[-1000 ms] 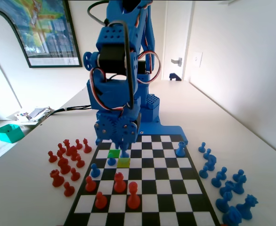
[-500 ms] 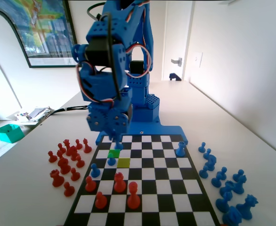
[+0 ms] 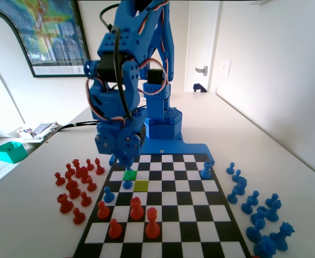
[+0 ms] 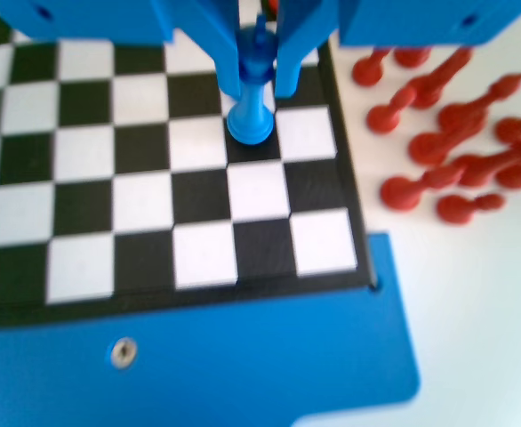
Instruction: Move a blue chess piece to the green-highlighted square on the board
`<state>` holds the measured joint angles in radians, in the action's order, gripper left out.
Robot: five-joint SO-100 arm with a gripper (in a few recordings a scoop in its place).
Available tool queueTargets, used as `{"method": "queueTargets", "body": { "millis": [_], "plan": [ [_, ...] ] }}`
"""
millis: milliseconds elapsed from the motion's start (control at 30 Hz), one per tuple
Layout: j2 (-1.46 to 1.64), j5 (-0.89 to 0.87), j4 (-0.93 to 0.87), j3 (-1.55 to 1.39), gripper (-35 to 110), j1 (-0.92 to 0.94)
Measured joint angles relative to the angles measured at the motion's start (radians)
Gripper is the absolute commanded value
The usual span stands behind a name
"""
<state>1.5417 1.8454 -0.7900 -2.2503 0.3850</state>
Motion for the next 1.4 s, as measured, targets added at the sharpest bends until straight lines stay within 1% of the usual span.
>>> {"method": "queueTargets", "body": {
  "millis": [133,267,400,633,833,1033,1233,1400],
  "plan": [
    [0.000,0.000,0.041,-0.018,6,0.000],
    [-0.003,0.000,0.072,-0.038,14,0.000],
    [-0.005,0.005,0.063,-0.041,23,0.000],
    [-0.005,0.031,0.052,-0.032,24,0.009],
    [-0.005,0.029,-0.086,0.081,23,0.005],
    [0.021,0.023,-0.324,0.244,22,-0.011],
    [0.161,0.014,-0.565,0.370,13,-0.051],
    [0.331,-0.006,-0.701,0.417,9,-0.118]
  ]
}}
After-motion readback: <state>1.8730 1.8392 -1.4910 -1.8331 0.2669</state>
